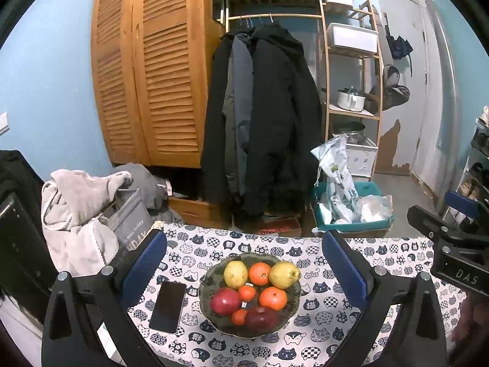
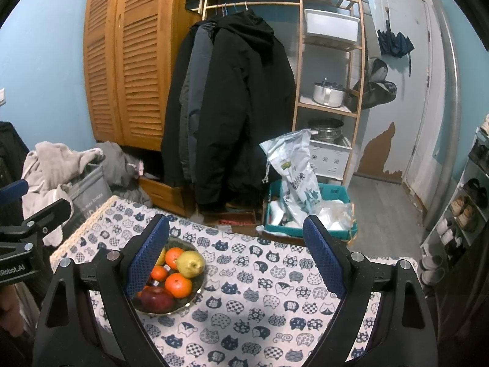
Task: Organize fruits
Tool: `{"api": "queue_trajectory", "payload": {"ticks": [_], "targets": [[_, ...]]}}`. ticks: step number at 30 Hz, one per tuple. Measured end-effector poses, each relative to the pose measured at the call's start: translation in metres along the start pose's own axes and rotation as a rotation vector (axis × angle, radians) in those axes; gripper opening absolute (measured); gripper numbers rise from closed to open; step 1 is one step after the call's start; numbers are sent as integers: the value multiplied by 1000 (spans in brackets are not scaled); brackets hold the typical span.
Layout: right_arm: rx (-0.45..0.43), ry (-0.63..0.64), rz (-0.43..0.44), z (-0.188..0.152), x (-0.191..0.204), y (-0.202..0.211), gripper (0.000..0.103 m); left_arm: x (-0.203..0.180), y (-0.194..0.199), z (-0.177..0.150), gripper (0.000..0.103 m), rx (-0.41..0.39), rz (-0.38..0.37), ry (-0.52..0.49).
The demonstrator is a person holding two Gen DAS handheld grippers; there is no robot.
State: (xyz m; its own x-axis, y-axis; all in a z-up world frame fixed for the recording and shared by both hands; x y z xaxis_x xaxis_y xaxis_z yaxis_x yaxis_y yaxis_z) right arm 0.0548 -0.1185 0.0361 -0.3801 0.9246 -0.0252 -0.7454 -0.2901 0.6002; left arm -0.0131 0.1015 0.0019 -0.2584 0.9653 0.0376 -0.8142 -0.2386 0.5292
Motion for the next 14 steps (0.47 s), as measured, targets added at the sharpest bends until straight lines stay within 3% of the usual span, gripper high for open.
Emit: {"api": "queue_trajectory", "payload": {"ticks": [14], "targets": [[-1,4,0,1,-2,1,88,0,1,2,102,1,-12,-4]]}}
Point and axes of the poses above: each gripper's, at about its wrist camera, not at the fingertips, and y roughly against the way its jaws point, x to its left, z to its top, the point moved 2 cm from there along -y, roughly the way its jaws point, and after that the axes turned 2 degrees about x, right-handed, at the moved point
